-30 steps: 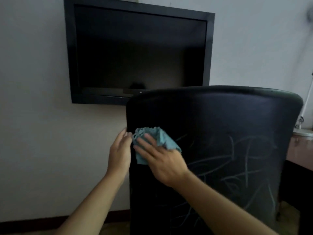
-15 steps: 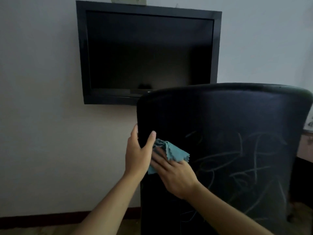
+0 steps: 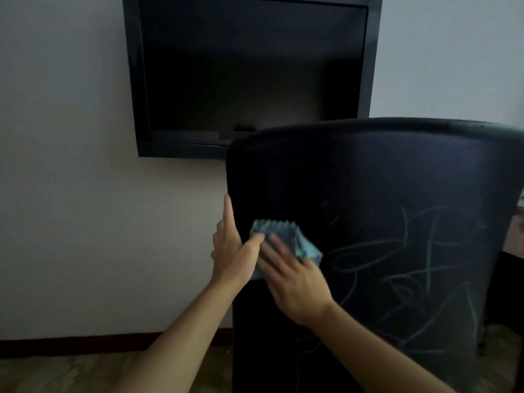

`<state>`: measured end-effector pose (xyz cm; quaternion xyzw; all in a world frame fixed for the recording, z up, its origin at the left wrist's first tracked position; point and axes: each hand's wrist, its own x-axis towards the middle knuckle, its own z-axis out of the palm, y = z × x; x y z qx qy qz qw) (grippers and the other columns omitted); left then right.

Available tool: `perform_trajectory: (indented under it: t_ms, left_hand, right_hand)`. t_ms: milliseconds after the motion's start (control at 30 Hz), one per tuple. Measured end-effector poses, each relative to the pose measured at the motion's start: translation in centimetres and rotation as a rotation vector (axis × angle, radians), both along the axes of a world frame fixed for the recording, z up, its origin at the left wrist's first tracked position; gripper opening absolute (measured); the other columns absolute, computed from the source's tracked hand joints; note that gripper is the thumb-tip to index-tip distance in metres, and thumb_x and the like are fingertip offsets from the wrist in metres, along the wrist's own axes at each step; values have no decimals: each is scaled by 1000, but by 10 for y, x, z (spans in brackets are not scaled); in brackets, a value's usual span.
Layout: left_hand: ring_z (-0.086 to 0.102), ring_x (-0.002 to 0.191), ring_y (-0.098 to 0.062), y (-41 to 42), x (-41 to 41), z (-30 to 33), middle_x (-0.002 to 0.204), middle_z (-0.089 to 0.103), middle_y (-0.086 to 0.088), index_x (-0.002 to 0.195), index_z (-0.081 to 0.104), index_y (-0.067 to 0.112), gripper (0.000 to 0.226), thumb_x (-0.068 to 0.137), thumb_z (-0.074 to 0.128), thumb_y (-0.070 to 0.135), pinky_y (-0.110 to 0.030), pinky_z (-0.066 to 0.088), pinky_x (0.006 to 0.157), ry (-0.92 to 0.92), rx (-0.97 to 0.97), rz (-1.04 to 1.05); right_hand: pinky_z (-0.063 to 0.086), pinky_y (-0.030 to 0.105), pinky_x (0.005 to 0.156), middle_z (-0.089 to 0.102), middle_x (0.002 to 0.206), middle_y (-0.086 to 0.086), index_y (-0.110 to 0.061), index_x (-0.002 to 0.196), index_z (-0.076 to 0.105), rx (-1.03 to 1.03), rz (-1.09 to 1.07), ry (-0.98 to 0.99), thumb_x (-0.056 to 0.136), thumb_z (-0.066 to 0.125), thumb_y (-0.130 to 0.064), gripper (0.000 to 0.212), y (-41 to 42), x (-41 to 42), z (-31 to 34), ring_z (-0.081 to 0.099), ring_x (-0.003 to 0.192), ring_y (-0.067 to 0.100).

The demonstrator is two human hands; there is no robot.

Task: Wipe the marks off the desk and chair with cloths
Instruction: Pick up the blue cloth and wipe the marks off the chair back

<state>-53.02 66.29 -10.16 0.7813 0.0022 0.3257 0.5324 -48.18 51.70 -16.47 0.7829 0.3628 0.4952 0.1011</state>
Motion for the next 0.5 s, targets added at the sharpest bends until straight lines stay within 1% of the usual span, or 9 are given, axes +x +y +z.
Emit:
perform_trajectory:
  t_ms: [67,100,167,200,267,333,400,433,500]
  left_hand:
    - [39,133,-20,3,-2,-5,147,37,3,147,-5,57,95,83,63,42,-56,31,112,1,26,22]
    - [39,133,-20,2,-3,-4,148,37,4,146,-5,57,95,84,65,43,-56,31,112,-4,40,29]
    - [35,139,-21,1,-1,-1,154,32,5,147,-2,56,95,81,65,53,-55,28,115,-6,26,28]
    - [34,141,-19,0,0,1,156,30,7,148,0,55,94,79,63,58,-53,27,116,-18,-2,16]
    - [38,138,-14,-1,1,2,153,35,10,149,7,54,88,78,58,60,-46,30,116,-57,-58,2]
    - [44,128,-8,-2,2,0,147,40,13,149,10,54,82,82,56,55,-33,35,106,-91,-75,4]
    - [41,119,0,-5,3,-2,146,40,13,149,9,54,77,88,56,50,-24,31,95,-96,-87,41]
    - [40,118,0,-6,4,-3,148,39,12,149,8,55,76,90,56,49,-23,29,93,-79,-92,74]
    - [42,128,-8,-10,3,-8,154,32,10,148,2,57,75,94,53,48,-27,29,95,-33,-76,114]
  right_hand:
    - [29,37,108,26,159,0,-25,149,35,-102,31,25,92,48,-39,61,-6,-5,-20,14,148,20]
    - [31,36,105,27,158,-1,-26,148,37,-103,40,15,90,52,-38,61,-10,-5,-10,15,148,19]
    - [37,37,100,32,156,0,-25,144,44,-5,71,-34,88,55,-35,58,-16,-3,32,20,148,19]
    - [35,40,103,34,156,1,-24,144,46,71,77,-81,90,54,-33,56,-21,-1,62,21,148,20]
    - [20,48,117,31,157,3,-24,146,41,154,50,-179,94,46,-32,53,-30,2,120,19,149,22]
    - [10,53,120,27,159,4,-24,150,35,187,26,-253,99,38,-35,52,-34,5,149,13,150,24]
    - [10,55,119,26,160,4,-23,150,33,240,45,-249,99,37,-33,52,-33,9,136,11,150,24]
    - [12,55,119,26,159,4,-22,150,34,261,57,-216,98,41,-31,53,-32,10,113,12,150,25]
    - [23,53,116,27,159,2,-21,149,36,216,41,-104,94,49,-29,58,-36,9,40,12,150,24]
